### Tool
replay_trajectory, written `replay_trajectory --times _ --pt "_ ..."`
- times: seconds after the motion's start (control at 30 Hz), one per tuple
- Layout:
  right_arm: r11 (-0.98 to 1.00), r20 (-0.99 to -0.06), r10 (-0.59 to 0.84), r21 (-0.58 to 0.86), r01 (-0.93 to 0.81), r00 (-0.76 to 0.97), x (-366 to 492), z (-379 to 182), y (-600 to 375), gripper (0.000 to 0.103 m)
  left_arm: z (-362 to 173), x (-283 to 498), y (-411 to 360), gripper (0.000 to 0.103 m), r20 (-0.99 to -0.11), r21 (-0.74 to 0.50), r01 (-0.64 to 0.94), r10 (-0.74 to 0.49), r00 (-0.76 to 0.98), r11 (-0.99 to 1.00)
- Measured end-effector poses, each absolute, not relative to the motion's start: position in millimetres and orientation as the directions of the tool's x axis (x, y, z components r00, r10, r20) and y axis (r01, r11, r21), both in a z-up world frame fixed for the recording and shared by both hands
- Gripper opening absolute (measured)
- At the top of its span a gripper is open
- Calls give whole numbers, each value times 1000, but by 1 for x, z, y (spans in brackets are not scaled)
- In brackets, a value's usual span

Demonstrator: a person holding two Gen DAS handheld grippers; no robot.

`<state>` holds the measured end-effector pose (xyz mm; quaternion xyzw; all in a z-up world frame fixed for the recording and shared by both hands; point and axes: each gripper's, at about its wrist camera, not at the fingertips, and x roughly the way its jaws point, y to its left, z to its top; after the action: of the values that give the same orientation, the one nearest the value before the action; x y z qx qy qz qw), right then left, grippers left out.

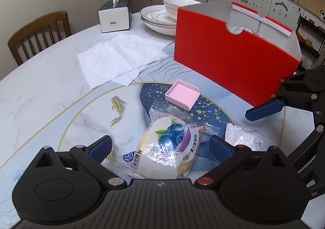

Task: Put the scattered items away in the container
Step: 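Grasp the blueberry bread bag with the left tool while the right tool grasps the white granule bag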

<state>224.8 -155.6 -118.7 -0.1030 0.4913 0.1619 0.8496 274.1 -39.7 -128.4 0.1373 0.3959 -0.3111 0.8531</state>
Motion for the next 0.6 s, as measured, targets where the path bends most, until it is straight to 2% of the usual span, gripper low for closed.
replay_trajectory --times 0.13,0.2,0.3,0.37,0.6 --pt "925 -866 185 -6 -380 464 226 -120 -156 69 -129 276 -41 101 -759 -27 639 -432 488 769" --pt "923 -865 189 -5 -385 464 226 -120 -155 67 -129 275 -42 97 -758 -30 646 -439 483 763" --pt "921 -866 196 2 -390 459 226 -121 -154 63 -130 275 -45 83 -764 -25 657 -438 474 753" --pt "920 -866 198 3 -391 460 225 -121 -153 62 -130 274 -45 71 -767 -19 656 -432 475 755" --pt "919 -865 208 12 -394 457 223 -119 -153 52 -128 272 -46 59 -766 -15 653 -428 479 757"
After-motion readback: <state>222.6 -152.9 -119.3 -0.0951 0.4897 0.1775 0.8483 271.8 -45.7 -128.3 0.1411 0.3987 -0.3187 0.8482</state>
